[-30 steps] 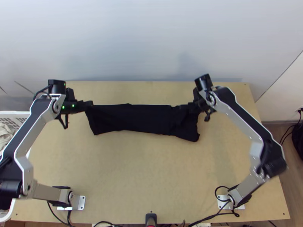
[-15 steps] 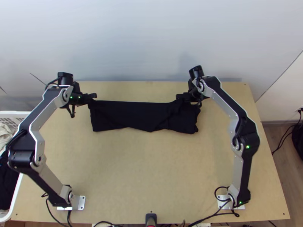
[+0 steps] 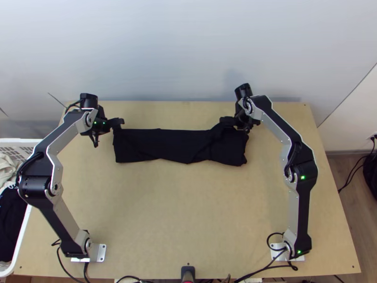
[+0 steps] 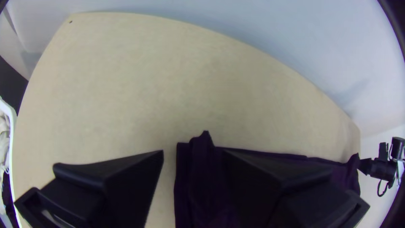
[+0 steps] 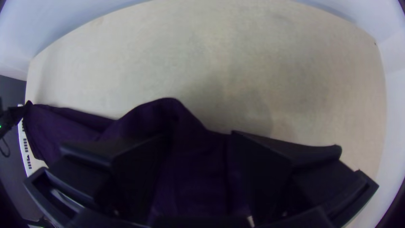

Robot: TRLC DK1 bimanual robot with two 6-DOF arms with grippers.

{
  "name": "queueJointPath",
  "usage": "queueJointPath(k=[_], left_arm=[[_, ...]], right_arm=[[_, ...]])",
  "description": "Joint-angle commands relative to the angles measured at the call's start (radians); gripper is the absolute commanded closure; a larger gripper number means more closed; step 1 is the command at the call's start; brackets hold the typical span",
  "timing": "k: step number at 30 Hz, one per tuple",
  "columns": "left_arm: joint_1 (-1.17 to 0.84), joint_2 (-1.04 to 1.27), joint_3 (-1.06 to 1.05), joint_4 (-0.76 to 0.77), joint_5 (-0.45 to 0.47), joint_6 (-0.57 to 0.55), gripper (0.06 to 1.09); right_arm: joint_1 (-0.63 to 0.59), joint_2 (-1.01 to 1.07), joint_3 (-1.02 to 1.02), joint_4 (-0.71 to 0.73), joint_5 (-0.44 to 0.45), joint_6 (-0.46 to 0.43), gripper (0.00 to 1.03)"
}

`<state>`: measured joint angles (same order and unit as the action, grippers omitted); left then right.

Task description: Fold the t-shirt

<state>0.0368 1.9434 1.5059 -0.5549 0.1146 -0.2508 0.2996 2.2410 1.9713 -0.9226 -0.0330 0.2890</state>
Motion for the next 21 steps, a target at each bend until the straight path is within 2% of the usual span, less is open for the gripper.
queueJointPath(k=[1,8,14,21], left_arm=[[-0.003,0.012,0.042,-0.109,0.000,0.002,0.10],[0.009,-0.101,-0.038,-0.115,0.002,0.044,0.10],[-0.025,-0.103,-0.095,-0.102,0.003,0.050,0.10],[-0.069,-0.061,-0.107,-0.083,0.003,0.050,0.10]], right_arm=[[0.019,-0.055,0.018,-0.027,-0.004,0.044,0.04],[0.032,-0.153,0.037,-0.076,-0.024,0.045,0.04],[0.128,-0.238,0.023,-0.150,-0.058,0.044,0.04],[0.246,-0.284,-0.043,-0.156,-0.070,0.038,0.04]])
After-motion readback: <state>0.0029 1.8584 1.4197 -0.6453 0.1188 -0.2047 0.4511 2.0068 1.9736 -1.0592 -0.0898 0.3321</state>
